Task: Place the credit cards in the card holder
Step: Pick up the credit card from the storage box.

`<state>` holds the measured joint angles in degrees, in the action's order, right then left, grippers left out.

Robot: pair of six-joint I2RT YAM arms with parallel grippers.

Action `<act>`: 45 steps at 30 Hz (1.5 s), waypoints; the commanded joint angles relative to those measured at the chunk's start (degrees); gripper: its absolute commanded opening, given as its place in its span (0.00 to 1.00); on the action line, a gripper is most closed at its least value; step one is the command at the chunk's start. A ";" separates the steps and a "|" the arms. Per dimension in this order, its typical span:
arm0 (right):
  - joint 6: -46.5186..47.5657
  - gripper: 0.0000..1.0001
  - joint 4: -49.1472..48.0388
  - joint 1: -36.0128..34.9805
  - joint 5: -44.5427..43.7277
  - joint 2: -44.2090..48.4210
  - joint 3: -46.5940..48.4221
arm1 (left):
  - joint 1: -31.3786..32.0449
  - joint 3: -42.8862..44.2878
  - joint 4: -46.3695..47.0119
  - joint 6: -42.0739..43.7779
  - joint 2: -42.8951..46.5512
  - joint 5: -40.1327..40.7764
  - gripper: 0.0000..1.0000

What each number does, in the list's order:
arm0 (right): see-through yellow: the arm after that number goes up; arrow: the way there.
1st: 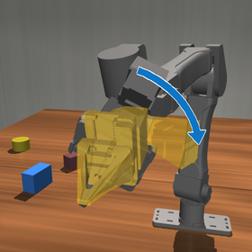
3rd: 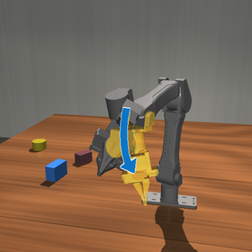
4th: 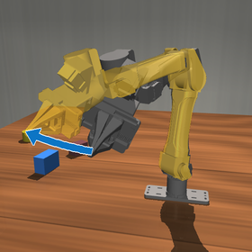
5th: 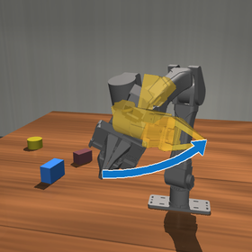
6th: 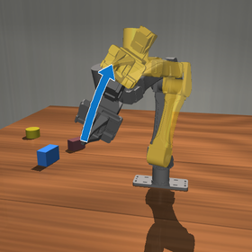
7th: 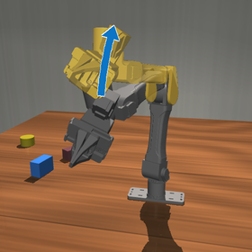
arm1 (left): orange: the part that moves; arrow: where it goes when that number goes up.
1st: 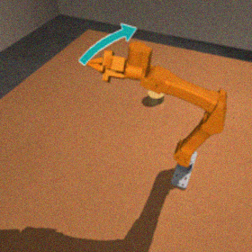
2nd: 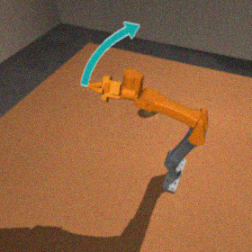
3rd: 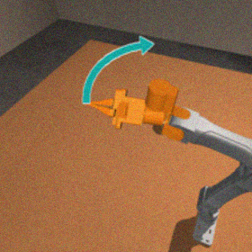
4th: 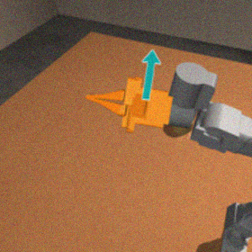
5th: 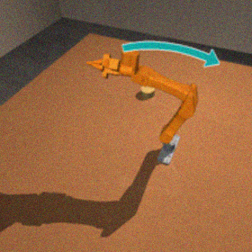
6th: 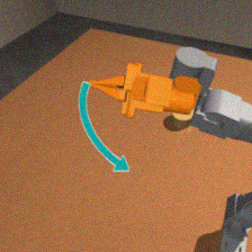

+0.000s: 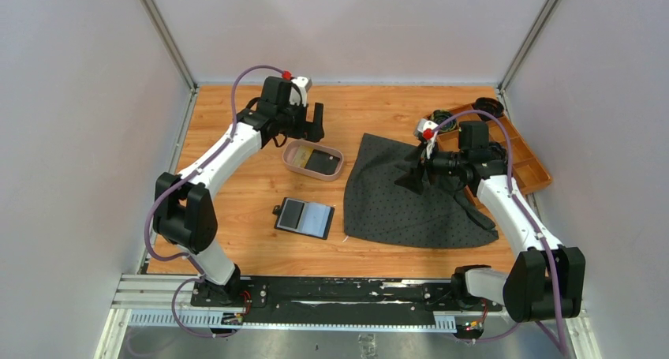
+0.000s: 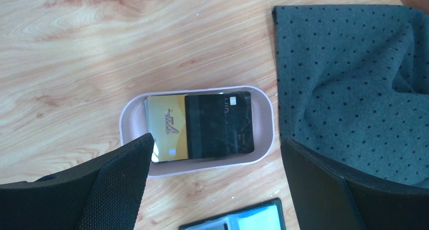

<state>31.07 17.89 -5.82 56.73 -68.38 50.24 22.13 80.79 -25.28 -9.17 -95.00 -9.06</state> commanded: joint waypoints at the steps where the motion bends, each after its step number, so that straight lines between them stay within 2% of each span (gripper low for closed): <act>1: 1.15 0.85 -0.68 1.03 -0.47 -0.17 -1.15 | -0.86 -0.89 0.71 0.00 0.11 -2.16 1.00; 45: 0.96 0.85 -1.10 0.99 -0.23 -0.39 -1.55 | -1.21 -0.07 -0.69 0.03 -4.41 -4.06 1.00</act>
<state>31.14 17.52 -5.72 56.71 -68.64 49.82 21.39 80.23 -25.43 -9.43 -98.15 -11.88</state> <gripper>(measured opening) 0.850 1.000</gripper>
